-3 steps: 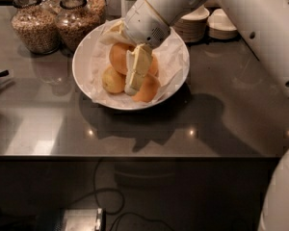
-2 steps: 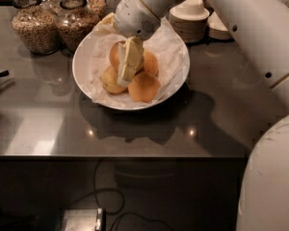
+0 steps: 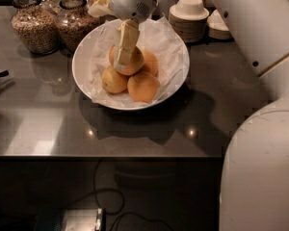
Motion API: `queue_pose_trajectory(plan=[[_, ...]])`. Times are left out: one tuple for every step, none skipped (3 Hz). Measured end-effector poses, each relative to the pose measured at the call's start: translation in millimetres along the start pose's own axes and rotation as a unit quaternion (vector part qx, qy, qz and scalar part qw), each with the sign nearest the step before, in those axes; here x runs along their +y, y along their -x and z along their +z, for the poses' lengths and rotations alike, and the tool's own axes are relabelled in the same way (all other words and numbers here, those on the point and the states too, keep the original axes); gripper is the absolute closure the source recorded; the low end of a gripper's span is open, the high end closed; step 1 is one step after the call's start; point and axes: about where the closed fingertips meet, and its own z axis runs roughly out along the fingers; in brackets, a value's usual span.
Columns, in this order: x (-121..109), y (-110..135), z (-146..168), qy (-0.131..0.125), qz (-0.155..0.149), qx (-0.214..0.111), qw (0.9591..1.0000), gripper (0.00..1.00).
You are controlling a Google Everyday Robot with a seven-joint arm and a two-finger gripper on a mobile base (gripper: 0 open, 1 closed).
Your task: Pick orange from white bowl
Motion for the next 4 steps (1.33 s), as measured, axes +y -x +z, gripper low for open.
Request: queue_pose_trajectory(plan=[[2.0, -11.1, -8.9, -0.037, 0.008, -0.040, 0.9985, 0.00], [4.9, -34.6, -17.0, -0.082, 0.021, -0.119, 0.9892, 0.00], [5.9, -51.5, -14.7, -0.091, 0.032, -0.171, 0.9805, 0.00], [5.5, -55.0, -7.9, -0.068, 0.038, -0.191, 0.9786, 0.00]])
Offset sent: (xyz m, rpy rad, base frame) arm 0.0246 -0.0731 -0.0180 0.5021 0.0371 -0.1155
